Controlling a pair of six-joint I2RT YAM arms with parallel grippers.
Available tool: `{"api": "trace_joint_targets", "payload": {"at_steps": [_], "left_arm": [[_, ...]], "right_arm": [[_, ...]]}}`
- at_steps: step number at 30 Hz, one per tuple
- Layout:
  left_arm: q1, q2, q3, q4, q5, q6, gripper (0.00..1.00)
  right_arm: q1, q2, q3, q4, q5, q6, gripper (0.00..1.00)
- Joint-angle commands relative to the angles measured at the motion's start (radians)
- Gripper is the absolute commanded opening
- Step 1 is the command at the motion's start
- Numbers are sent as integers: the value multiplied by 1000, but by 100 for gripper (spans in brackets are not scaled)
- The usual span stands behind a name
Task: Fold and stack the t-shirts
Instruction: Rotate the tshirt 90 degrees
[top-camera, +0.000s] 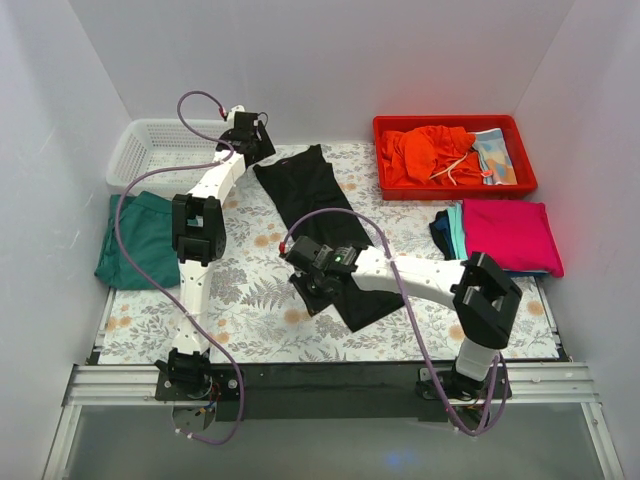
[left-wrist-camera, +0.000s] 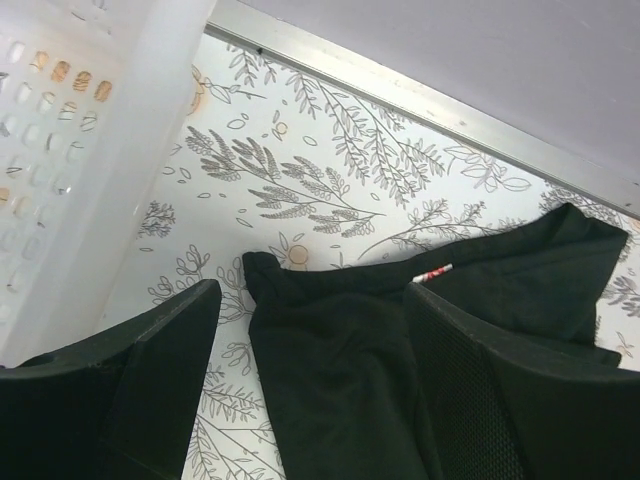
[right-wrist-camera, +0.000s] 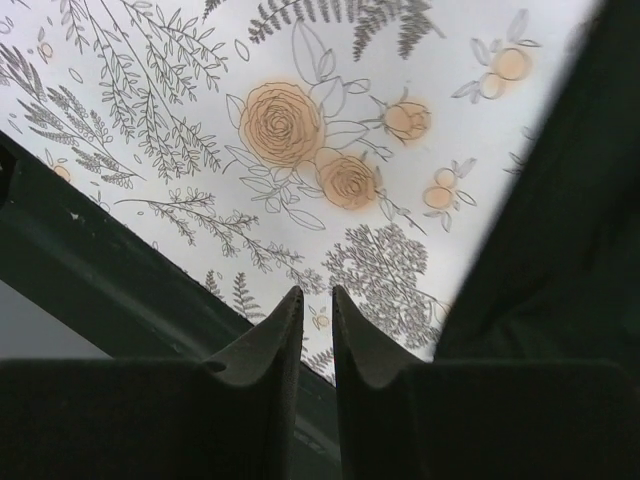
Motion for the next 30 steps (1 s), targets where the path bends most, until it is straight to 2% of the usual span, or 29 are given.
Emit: {"api": "trace_joint_targets", "payload": {"at_steps": [1, 3, 7, 11, 17, 26, 30], "left_arm": [[39, -31, 19, 14, -168, 33, 73], [41, -59, -17, 65, -151, 45, 73], [41, -143, -106, 145, -25, 42, 73], [39, -227, -188, 214, 102, 27, 74], [27, -336, -260, 162, 283, 7, 74], [-18, -540, -554, 147, 314, 1, 74], [-25, -625, -631, 142, 317, 4, 74]], "right_arm": [[4, -130, 10, -51, 139, 55, 24], [3, -168, -9, -77, 207, 87, 25], [0, -191, -21, -146, 354, 135, 27], [-19, -153, -44, -185, 400, 144, 29], [-39, -33, -61, -153, 403, 49, 28], [-41, 96, -45, -105, 477, -23, 26], [-41, 102, -81, -76, 466, -25, 26]]}}
